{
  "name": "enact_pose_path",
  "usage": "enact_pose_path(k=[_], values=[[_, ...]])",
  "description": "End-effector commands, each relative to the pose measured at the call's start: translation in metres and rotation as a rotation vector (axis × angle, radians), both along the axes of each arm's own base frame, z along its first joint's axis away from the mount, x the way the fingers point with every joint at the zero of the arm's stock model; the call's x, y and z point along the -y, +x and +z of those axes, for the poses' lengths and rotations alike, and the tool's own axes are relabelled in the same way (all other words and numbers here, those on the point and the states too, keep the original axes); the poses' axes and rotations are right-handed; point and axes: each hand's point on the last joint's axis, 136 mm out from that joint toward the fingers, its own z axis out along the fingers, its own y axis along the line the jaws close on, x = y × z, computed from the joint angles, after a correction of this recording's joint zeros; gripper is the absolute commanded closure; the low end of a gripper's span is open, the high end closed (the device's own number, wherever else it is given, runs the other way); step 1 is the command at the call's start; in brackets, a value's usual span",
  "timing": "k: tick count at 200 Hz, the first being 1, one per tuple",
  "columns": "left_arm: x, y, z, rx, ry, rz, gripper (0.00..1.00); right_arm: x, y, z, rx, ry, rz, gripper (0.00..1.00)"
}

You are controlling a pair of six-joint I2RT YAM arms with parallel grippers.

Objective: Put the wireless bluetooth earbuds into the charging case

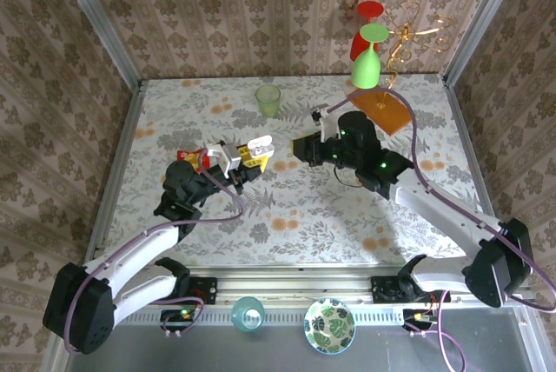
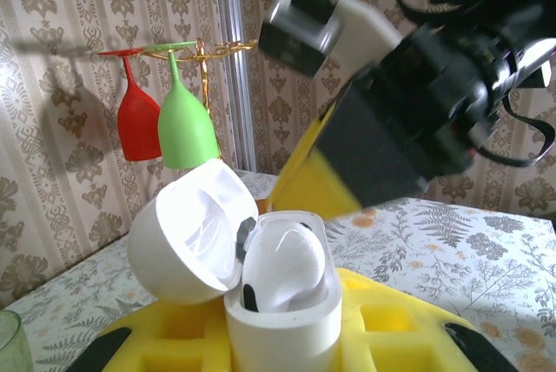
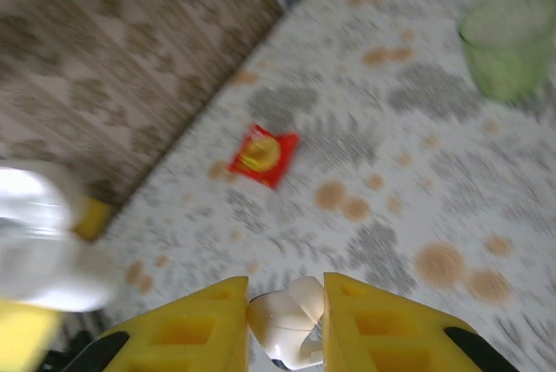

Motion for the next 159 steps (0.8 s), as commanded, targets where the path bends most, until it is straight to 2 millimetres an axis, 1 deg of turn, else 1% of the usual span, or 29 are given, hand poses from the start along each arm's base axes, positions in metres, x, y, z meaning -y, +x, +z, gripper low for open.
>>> enact_pose_path(k=[1, 9, 32, 54, 85, 123, 159], values=[[0.002, -0.008, 0.007, 0.019, -0.029, -0.057, 1.0, -0.013, -0.019, 0.055, 0.15, 0.167, 0.122, 0.76], [0.003, -0.008, 0.007, 0.017, -0.028, -0.064, 1.0, -0.015, -0.025, 0.064, 0.167, 0.191, 0.153, 0.76], [0.007, -0.012, 0.006, 0.013, -0.021, -0.099, 1.0, -0.027, -0.041, 0.077, 0.203, 0.219, 0.246, 0.76], [0.011, -0.015, 0.007, 0.009, -0.019, -0.131, 1.0, -0.04, -0.049, 0.079, 0.219, 0.203, 0.294, 0.76], [0.011, -0.016, 0.008, 0.011, -0.02, -0.134, 1.0, -0.05, -0.049, 0.069, 0.194, 0.186, 0.323, 0.76], [0.01, -0.018, 0.013, 0.019, -0.028, -0.132, 1.0, -0.05, -0.044, 0.051, 0.169, 0.14, 0.301, 0.76], [0.009, -0.02, 0.015, 0.024, -0.029, -0.132, 1.0, -0.049, -0.04, 0.043, 0.16, 0.115, 0.28, 0.76]])
